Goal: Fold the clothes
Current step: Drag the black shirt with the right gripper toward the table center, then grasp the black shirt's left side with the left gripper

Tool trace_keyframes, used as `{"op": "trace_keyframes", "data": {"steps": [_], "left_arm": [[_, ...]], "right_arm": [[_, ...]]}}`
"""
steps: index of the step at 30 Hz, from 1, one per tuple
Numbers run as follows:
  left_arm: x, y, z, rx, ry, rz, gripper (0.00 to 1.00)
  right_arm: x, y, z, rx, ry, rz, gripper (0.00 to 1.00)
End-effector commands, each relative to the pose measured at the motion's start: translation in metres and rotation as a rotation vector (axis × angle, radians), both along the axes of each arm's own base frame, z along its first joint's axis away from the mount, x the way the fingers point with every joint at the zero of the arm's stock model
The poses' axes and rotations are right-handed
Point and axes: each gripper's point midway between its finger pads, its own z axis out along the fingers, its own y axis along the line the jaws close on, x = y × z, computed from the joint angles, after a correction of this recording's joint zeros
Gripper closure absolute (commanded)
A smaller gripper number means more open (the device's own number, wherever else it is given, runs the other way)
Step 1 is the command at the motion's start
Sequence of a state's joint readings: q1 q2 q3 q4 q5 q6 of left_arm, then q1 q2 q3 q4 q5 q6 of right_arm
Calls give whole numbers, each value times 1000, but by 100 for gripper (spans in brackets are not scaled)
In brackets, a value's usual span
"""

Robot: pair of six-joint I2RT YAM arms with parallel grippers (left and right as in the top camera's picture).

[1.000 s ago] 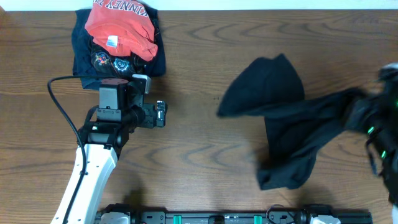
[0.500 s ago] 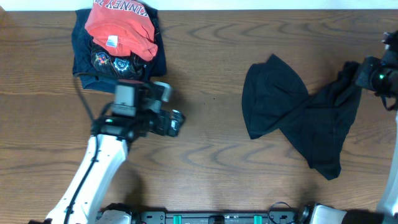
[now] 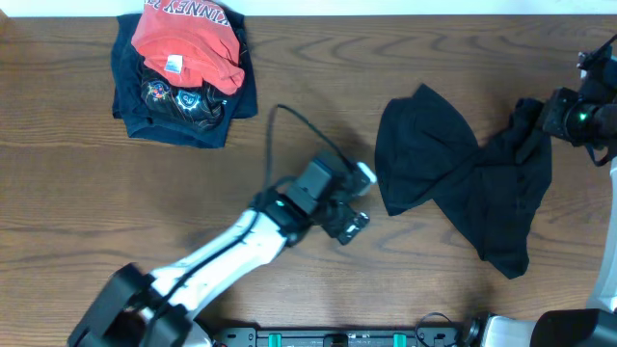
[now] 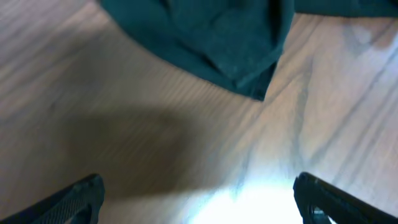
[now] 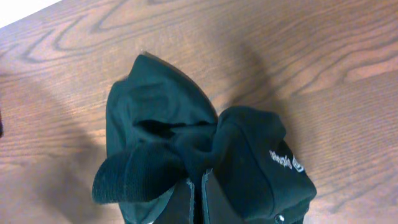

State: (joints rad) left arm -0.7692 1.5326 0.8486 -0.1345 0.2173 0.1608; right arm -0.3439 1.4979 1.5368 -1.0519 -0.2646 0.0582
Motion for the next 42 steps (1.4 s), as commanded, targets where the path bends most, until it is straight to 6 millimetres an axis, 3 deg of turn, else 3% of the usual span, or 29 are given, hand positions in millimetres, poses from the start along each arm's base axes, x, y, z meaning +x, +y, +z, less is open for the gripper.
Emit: {"op": "trace_keyframes", "data": {"steps": [1,12,17,25,31,39,42], "left_arm": [[9,-15,-7,26,-80,-18,2],[23,-82,-22,8,-157,-153,2],[19,-105,-16,-7,-180,-197,2],[15,-110,-30,12,-176,-225,2],[1,-125,-41,-34,-141,-289,2],[6,-126,-64,-10,-150,-272,0],[8,-126,-74,0,-148,-269,9]], "right_arm": [[-1,1,5,1,-16,15,99],[-3,4,4,19,-7,23,99],[-4,4,4,19,-6,23,99],[-4,5,3,21,0,22,99],[-5,9,3,42,1,34,99],[-6,11,3,51,2,38,99],[-6,11,3,53,0,39,99]]}}
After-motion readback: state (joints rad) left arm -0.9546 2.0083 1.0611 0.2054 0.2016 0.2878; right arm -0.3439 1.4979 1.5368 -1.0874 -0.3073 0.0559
